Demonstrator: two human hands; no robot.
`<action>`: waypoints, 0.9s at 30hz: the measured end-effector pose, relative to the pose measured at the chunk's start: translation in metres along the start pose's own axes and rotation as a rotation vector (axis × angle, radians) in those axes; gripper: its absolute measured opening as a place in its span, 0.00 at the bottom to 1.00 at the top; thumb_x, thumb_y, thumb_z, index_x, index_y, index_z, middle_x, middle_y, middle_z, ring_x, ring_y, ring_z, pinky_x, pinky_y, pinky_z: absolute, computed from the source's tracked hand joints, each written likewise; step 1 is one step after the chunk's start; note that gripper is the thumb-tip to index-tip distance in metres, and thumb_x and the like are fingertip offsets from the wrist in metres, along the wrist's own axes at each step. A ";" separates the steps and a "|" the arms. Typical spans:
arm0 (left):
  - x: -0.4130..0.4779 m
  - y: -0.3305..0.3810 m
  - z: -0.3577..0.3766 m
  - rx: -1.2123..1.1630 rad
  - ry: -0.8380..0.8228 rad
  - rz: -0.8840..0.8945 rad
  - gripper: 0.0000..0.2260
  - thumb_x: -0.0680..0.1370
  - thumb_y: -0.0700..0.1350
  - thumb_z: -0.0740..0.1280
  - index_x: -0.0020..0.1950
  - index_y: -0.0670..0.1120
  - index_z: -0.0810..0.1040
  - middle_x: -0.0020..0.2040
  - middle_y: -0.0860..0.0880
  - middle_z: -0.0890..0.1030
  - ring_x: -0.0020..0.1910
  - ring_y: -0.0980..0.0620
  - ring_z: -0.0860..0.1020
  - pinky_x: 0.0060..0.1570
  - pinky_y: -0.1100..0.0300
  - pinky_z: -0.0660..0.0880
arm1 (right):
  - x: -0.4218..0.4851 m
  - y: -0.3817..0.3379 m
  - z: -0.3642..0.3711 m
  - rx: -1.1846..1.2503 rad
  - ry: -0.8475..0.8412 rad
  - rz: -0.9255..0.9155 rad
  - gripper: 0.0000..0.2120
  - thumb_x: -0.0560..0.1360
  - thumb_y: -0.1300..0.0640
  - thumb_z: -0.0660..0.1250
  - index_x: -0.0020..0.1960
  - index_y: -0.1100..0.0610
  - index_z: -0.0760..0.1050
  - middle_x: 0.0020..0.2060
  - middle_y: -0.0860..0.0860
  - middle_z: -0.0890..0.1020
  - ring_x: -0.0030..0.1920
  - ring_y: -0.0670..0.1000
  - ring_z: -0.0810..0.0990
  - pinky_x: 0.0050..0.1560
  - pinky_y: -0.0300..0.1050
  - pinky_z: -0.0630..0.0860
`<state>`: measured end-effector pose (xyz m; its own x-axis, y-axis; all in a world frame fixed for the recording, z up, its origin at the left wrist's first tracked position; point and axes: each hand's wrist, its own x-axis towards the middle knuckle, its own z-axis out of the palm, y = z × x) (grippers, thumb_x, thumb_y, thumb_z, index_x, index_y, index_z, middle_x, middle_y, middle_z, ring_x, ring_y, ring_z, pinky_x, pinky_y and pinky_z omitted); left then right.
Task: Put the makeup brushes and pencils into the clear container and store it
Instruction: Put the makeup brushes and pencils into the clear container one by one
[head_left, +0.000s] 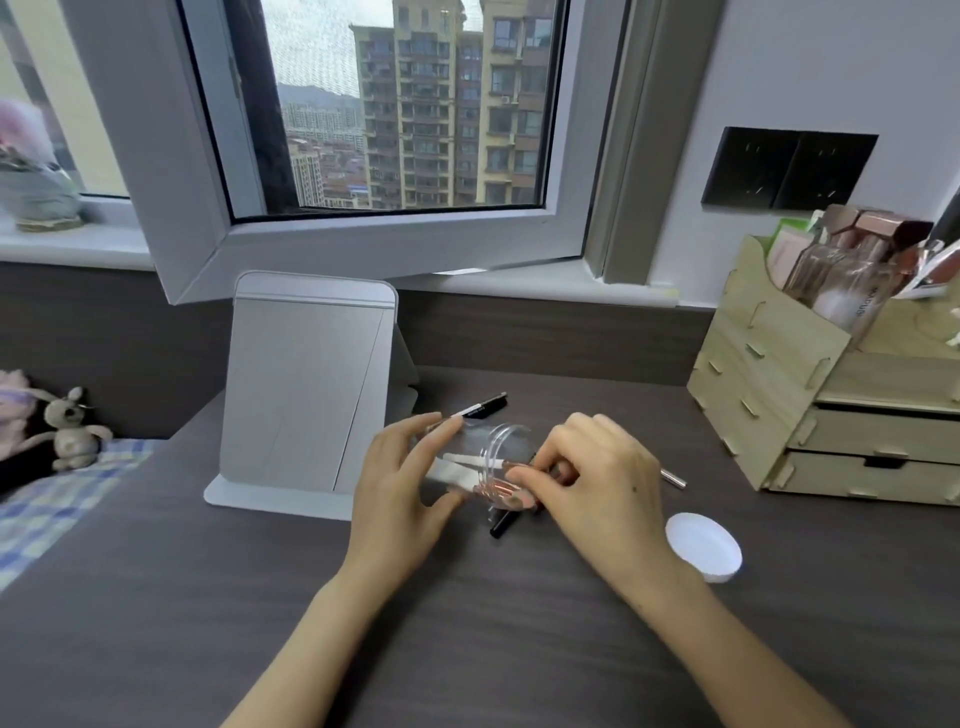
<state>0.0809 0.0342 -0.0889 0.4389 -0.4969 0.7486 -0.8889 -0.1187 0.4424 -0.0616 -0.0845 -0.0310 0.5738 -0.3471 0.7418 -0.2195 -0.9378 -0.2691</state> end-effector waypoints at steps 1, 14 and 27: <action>0.000 0.000 0.000 -0.003 -0.001 -0.010 0.30 0.64 0.43 0.73 0.65 0.52 0.70 0.59 0.46 0.76 0.58 0.50 0.71 0.58 0.67 0.64 | 0.000 0.000 0.001 -0.021 -0.018 -0.024 0.10 0.62 0.48 0.73 0.28 0.52 0.75 0.27 0.46 0.73 0.30 0.48 0.68 0.28 0.43 0.68; 0.004 -0.007 -0.007 -0.092 0.090 -0.159 0.33 0.62 0.42 0.78 0.64 0.56 0.70 0.58 0.55 0.73 0.54 0.57 0.72 0.54 0.68 0.69 | 0.058 0.081 0.105 -0.106 -0.374 0.106 0.13 0.78 0.59 0.61 0.60 0.56 0.78 0.56 0.55 0.81 0.55 0.60 0.75 0.55 0.48 0.69; 0.005 -0.005 -0.003 -0.085 0.063 -0.186 0.31 0.63 0.47 0.77 0.64 0.55 0.71 0.59 0.55 0.73 0.54 0.51 0.75 0.55 0.63 0.70 | 0.095 0.102 0.160 -0.581 -0.654 -0.291 0.11 0.76 0.65 0.58 0.54 0.61 0.77 0.55 0.55 0.79 0.59 0.57 0.71 0.54 0.49 0.66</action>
<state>0.0883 0.0348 -0.0859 0.6038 -0.4179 0.6788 -0.7789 -0.1285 0.6138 0.0972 -0.2147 -0.0865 0.9613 -0.2003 0.1893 -0.2572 -0.8986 0.3555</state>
